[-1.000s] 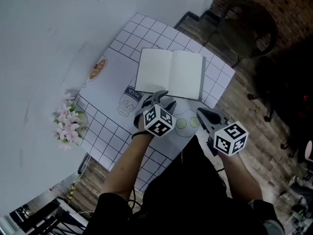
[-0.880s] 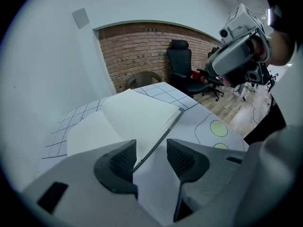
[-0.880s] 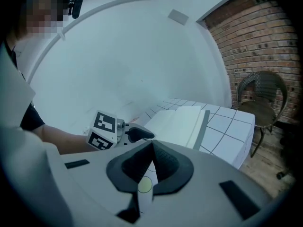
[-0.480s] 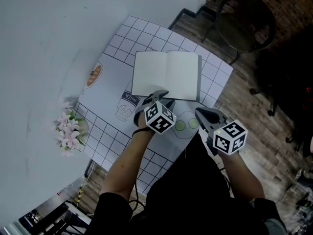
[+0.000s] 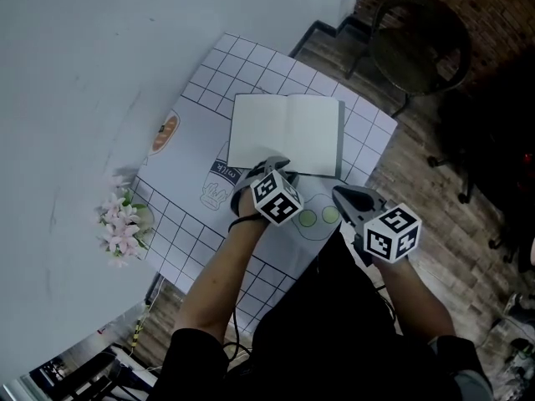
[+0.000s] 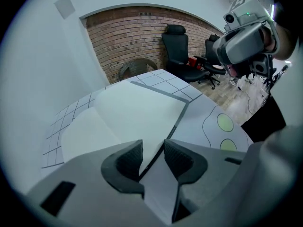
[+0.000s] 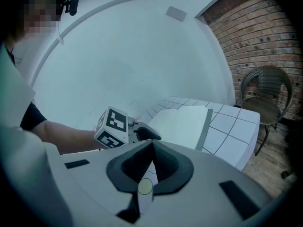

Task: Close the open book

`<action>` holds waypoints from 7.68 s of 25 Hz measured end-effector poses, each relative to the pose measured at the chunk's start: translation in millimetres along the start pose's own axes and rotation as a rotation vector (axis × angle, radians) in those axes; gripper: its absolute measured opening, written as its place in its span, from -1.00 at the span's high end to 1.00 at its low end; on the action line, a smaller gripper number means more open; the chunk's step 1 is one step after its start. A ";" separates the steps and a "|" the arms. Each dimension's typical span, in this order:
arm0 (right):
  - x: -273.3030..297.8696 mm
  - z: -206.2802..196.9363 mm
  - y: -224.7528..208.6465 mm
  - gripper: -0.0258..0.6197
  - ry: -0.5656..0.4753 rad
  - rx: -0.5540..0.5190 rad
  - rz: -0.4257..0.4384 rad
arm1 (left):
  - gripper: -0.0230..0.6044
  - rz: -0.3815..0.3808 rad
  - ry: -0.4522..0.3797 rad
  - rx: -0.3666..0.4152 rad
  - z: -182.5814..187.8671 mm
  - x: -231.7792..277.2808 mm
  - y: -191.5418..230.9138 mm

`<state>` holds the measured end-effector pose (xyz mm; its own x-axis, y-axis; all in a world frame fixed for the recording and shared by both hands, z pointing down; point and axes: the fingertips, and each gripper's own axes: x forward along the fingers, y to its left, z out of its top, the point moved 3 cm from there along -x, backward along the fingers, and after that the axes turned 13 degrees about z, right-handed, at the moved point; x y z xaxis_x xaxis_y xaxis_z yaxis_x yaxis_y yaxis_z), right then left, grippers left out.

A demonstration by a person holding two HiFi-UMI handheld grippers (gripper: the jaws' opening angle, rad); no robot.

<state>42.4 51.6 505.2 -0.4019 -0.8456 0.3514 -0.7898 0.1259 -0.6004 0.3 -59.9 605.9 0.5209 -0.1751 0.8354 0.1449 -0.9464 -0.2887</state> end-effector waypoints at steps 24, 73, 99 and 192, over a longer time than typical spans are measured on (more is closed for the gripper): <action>6.3 3.2 5.0 0.92 0.033 0.027 0.022 | 0.89 0.118 -0.062 -0.116 -8.1 -20.2 35.0; -1.7 -14.6 -13.6 0.92 0.038 0.109 0.023 | 0.32 -0.200 0.113 0.383 11.2 9.5 3.8; 0.6 -12.7 -7.2 0.92 0.048 0.102 0.024 | 0.47 -0.130 0.004 0.193 11.8 -5.1 24.5; 14.8 -42.0 15.2 0.92 0.133 0.111 0.036 | 0.42 0.324 -0.105 -0.532 -61.6 -40.0 133.4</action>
<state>5.0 62.8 531.5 -0.4929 -0.7644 0.4157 -0.7204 0.0906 -0.6876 -53.0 -195.8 562.8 0.5522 -0.4734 0.6863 -0.4583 -0.8600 -0.2245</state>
